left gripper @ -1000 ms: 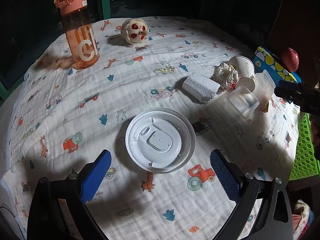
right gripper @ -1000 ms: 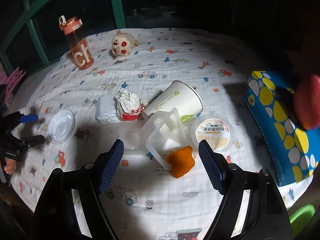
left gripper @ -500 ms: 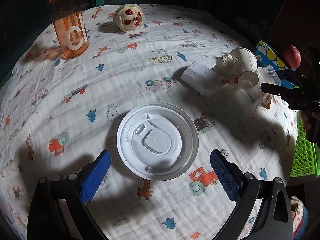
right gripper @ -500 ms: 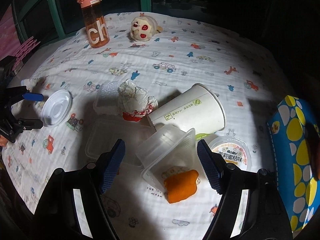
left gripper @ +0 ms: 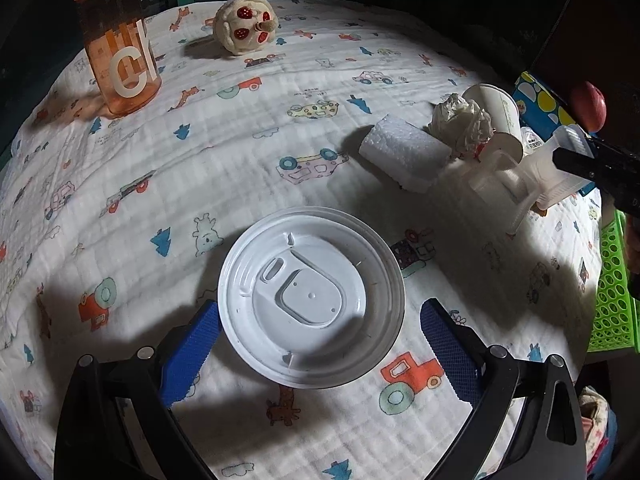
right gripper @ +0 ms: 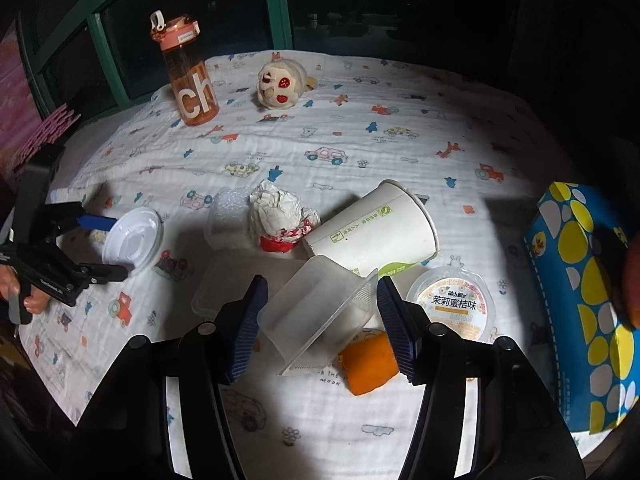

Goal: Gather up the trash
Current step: 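Grasp the white plate lid with the left tool while the right tool grasps the clear box, then carry the clear box to the basket with the right tool while the left tool lifts the white lid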

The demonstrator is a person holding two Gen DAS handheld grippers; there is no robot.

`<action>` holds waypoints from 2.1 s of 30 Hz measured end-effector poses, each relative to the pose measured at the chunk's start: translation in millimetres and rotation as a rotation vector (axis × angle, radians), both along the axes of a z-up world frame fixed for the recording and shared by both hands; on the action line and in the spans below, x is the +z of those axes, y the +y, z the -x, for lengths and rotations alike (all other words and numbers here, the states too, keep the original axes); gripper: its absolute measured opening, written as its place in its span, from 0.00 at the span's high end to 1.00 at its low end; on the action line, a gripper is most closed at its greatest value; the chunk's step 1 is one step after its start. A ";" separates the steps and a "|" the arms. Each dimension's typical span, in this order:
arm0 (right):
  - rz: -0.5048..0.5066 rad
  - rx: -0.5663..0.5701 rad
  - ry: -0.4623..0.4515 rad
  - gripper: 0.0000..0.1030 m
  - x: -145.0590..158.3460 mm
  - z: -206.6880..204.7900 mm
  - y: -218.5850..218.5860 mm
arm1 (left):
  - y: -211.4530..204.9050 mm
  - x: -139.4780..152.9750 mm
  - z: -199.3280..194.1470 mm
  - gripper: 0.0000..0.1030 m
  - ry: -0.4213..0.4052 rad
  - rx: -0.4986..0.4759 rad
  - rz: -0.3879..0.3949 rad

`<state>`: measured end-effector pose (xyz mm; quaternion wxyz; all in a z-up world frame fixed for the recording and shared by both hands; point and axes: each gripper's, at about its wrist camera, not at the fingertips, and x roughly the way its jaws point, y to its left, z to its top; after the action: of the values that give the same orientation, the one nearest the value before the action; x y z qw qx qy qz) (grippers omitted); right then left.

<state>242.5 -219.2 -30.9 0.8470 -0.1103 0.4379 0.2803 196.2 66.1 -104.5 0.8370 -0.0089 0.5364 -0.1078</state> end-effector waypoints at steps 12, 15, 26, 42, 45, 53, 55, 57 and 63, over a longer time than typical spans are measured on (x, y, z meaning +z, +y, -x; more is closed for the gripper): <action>-0.289 -0.141 0.088 0.45 43.3 22.2 -26.8 | -1.6 -5.1 -1.8 0.12 -0.012 -0.001 0.003; -0.344 -0.177 0.092 0.45 53.2 30.7 -33.9 | -1.8 -3.2 -0.2 0.13 -0.020 0.004 0.013; -0.362 -0.320 -0.001 0.45 84.2 91.9 -86.5 | -18.3 32.4 22.4 0.14 -0.095 -0.022 0.038; -0.209 -0.718 0.010 0.45 58.2 173.2 -252.4 | -147.1 94.5 48.5 0.14 -0.181 -0.227 0.126; -0.208 -0.776 0.054 0.45 42.1 180.9 -278.0 | -174.5 100.4 48.8 0.14 -0.181 -0.264 0.142; -0.195 -0.853 0.081 0.45 22.4 180.6 -313.0 | -234.8 115.4 52.6 0.14 -0.190 -0.366 0.154; -0.205 -0.867 0.079 0.39 20.4 178.5 -318.6 | -249.0 118.2 54.8 0.14 -0.190 -0.390 0.155; -0.206 -0.884 0.065 0.29 20.1 178.2 -322.9 | -260.6 119.8 55.7 0.14 -0.191 -0.413 0.154; -0.244 -0.905 0.038 0.29 28.0 188.3 -331.8 | -296.9 125.1 59.4 0.14 -0.193 -0.485 0.161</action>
<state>54.1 -551.0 -2.9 0.8828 0.1973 0.4212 -0.0659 136.8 -230.9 20.6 0.8307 0.0636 0.4303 -0.3475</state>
